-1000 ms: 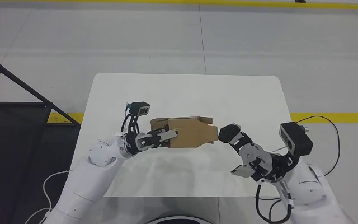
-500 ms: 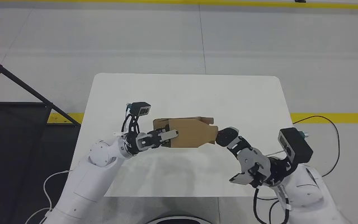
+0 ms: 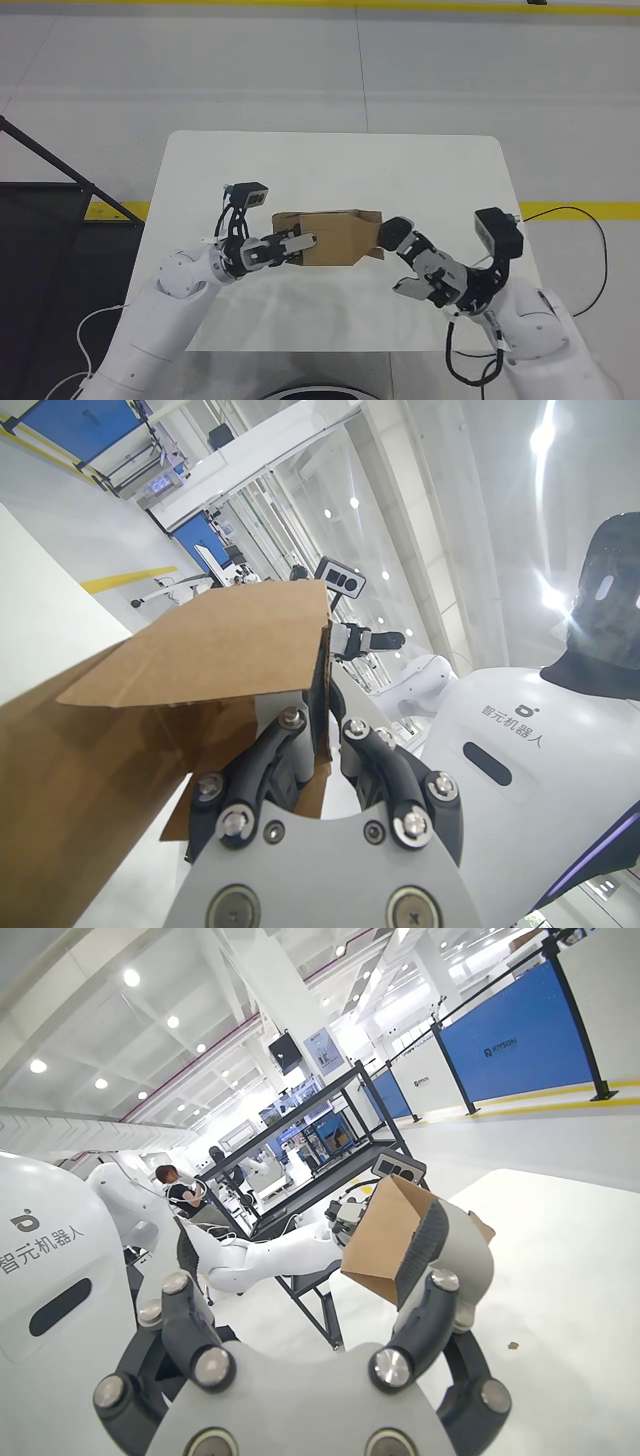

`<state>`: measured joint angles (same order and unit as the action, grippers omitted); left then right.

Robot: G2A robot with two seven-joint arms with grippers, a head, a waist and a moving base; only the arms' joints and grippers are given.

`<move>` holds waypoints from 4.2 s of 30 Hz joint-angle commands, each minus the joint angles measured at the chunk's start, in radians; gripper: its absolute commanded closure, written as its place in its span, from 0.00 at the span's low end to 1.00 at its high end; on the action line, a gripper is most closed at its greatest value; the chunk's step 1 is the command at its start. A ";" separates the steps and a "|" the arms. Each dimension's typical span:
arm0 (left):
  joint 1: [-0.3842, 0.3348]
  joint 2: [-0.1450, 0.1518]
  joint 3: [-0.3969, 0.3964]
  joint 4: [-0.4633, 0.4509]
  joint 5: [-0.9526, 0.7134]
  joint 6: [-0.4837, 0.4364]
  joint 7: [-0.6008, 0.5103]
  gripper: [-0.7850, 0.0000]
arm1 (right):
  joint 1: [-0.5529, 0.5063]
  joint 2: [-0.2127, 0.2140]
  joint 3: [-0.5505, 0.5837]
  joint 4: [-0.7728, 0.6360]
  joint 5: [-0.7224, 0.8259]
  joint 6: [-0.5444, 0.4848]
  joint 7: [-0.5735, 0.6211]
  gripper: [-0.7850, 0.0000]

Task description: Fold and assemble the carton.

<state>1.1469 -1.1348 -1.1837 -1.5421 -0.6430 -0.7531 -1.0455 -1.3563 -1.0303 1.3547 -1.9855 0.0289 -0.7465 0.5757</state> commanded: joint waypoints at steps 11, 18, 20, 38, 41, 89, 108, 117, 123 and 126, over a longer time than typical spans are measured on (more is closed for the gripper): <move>-0.003 -0.001 0.001 0.003 -0.011 -0.004 -0.016 1.00 | 0.047 0.002 -0.030 0.037 0.033 0.026 0.072 0.00; -0.004 -0.001 0.000 0.004 -0.008 -0.003 -0.017 1.00 | 0.066 0.003 -0.035 0.047 0.066 0.016 0.088 0.00; -0.004 -0.001 -0.001 0.004 -0.010 -0.003 -0.016 1.00 | 0.061 0.003 -0.025 0.046 0.068 -0.001 0.067 0.00; -0.004 -0.003 -0.004 0.004 -0.009 -0.011 -0.009 1.00 | -0.088 0.024 0.204 -0.007 -0.076 0.033 0.019 0.77; -0.008 -0.003 -0.007 0.004 -0.014 -0.015 -0.007 1.00 | -0.070 0.027 0.205 0.013 -0.101 0.085 0.055 1.00; -0.033 0.005 0.006 0.029 -0.053 -0.013 -0.008 1.00 | 0.057 0.017 0.035 0.005 -0.073 0.212 0.086 0.15; -0.029 0.011 0.008 0.021 -0.051 -0.016 -0.006 1.00 | 0.081 0.018 0.022 0.008 -0.016 0.282 0.124 0.54; -0.028 0.014 0.012 0.011 -0.050 -0.018 -0.003 1.00 | 0.095 0.019 0.011 0.016 -0.016 0.307 0.150 0.54; -0.027 0.016 0.015 0.008 -0.051 -0.017 -0.004 1.00 | 0.106 0.019 0.001 0.017 -0.017 0.319 0.172 0.56; -0.029 0.017 0.017 0.008 -0.050 -0.017 -0.004 1.00 | 0.110 0.019 -0.006 0.016 -0.020 0.323 0.177 0.57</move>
<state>1.1189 -1.1179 -1.1670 -1.5344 -0.6936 -0.7703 -1.0498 -1.2474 -1.0109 1.3501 -1.9689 0.0096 -0.4247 0.7526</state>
